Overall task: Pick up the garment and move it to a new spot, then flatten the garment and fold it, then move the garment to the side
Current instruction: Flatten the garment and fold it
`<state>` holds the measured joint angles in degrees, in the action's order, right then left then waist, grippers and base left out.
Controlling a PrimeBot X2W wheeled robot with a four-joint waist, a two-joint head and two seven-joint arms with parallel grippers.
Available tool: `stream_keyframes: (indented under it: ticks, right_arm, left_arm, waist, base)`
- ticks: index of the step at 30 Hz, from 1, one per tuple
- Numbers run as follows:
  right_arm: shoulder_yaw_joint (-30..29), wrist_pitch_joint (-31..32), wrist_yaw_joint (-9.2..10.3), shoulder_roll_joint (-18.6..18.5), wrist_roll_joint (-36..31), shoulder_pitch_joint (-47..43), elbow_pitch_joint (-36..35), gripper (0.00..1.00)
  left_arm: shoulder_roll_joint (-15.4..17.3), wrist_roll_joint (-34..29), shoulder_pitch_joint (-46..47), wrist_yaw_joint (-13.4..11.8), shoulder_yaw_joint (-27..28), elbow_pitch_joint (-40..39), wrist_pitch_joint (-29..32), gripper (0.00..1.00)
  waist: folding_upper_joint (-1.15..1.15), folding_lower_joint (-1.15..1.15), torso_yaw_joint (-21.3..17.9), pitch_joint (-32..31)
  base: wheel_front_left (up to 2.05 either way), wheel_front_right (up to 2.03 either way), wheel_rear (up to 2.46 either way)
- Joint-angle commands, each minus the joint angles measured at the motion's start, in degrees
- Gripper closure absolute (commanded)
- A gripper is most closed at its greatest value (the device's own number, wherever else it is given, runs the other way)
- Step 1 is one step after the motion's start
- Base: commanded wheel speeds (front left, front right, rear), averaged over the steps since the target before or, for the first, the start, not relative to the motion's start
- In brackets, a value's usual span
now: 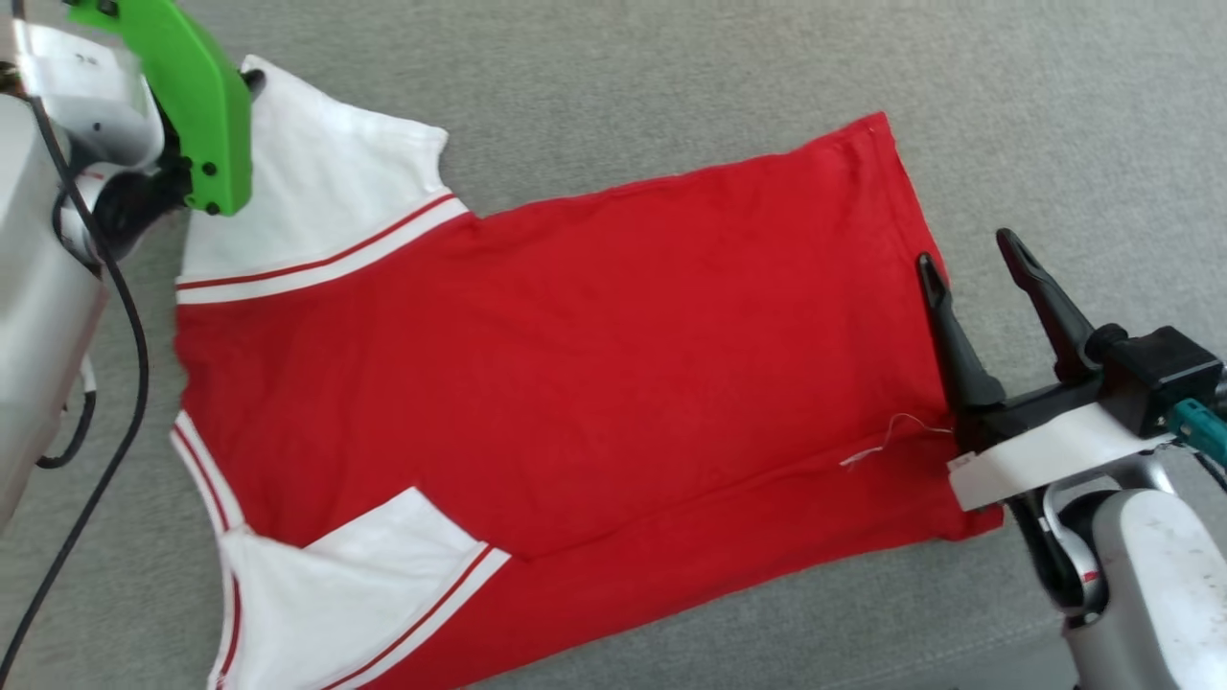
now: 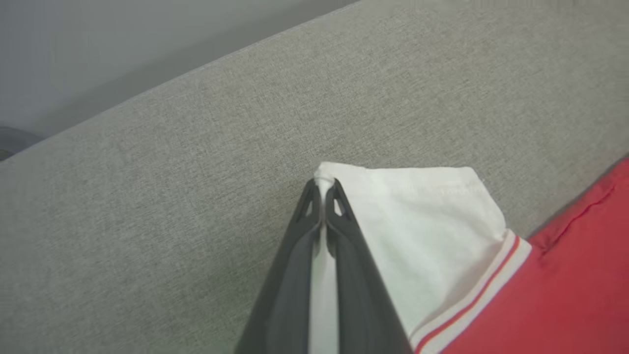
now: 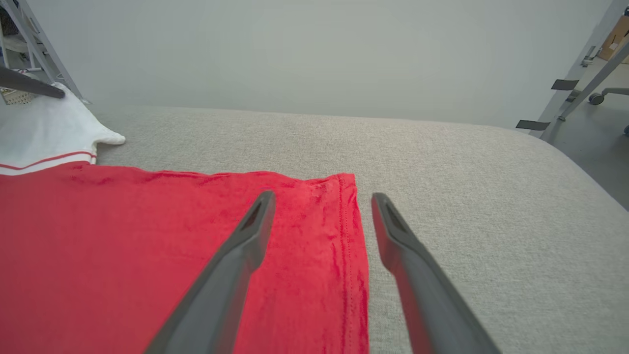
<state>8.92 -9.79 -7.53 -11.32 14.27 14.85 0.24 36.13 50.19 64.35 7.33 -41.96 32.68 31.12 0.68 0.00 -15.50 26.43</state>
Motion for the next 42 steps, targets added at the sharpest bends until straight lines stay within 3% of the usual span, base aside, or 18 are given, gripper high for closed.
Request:
stream_keyframes:
  ticks: [1, 6, 12, 17, 21, 27, 39, 40, 41, 42]
  right_arm:
    - [-0.3, 1.6, 0.04, -1.1, -0.2, 0.9, 0.1, 0.00]
    - [0.1, 9.6, 0.04, -5.1, 2.7, 1.9, -0.2, 0.00]
    - [1.2, 24.4, 0.04, -11.2, 8.3, 5.6, 0.7, 0.00]
    - [2.4, 37.6, 0.04, -16.0, 11.2, 11.1, 2.8, 0.00]
    - [3.4, 43.9, 0.04, -18.1, 12.9, 16.8, 6.8, 0.00]
    - [5.4, 48.3, 0.04, -19.7, 13.6, 23.3, 14.8, 0.00]
    - [11.4, 47.9, 0.04, -19.4, 12.8, 28.6, 26.4, 0.00]
    - [12.4, 48.2, 0.04, -19.5, 13.1, 28.7, 27.2, 0.17]
    - [13.1, 48.3, 0.04, -19.5, 13.4, 28.8, 27.7, 0.58]
    - [13.8, 48.1, 0.04, -19.6, 13.6, 28.9, 28.3, 0.80]
  left_arm:
    - [0.3, 1.0, -1.4, 0.1, -0.8, -1.6, -1.4, 1.00]
    - [1.2, 2.2, -3.3, 0.1, -2.1, -7.2, -4.9, 1.00]
    - [2.0, 2.2, -6.4, 0.0, -2.8, -14.4, -7.0, 1.00]
    - [3.2, 1.2, -8.7, -2.1, -2.4, -21.6, -9.6, 1.00]
    - [4.7, 0.4, -10.2, -3.5, -2.0, -26.7, -10.8, 1.00]
    - [5.5, -0.5, -11.1, -4.8, -2.0, -32.0, -11.5, 1.00]
    - [4.8, -1.4, -10.7, -5.0, -2.5, -35.1, -12.4, 1.00]
    - [4.8, -1.5, -10.7, -5.0, -2.5, -35.0, -12.5, 1.00]
    - [4.9, -1.5, -10.7, -5.0, -2.6, -34.8, -12.5, 1.00]
    - [4.9, -1.6, -10.7, -5.0, -2.7, -34.7, -12.5, 1.00]
  waist:
    - [-0.68, 0.00, 3.3, -2.9]
    - [-0.68, 0.00, 6.2, -5.0]
    - [-0.68, 0.00, 9.5, -6.7]
    - [-0.68, 0.00, 11.3, -5.7]
    - [-0.68, 0.00, 12.6, -4.0]
    - [-0.68, 0.00, 14.7, -1.7]
    - [-0.68, 0.00, 17.3, 1.0]
    - [-0.68, 0.00, 17.5, 1.0]
    - [-0.68, 0.00, 17.5, 1.0]
    - [-0.68, 0.00, 17.6, 1.0]
  base:
    - [0.00, 0.00, 0.00]
    - [0.00, 0.00, 0.00]
    - [0.00, 0.00, 0.00]
    - [0.00, 0.00, 0.00]
    - [0.00, 0.00, 0.00]
    - [0.00, 0.00, 0.00]
    - [0.00, 0.00, 0.00]
    - [0.00, 0.00, 0.00]
    - [0.00, 0.00, 0.00]
    - [0.00, 0.00, 0.00]
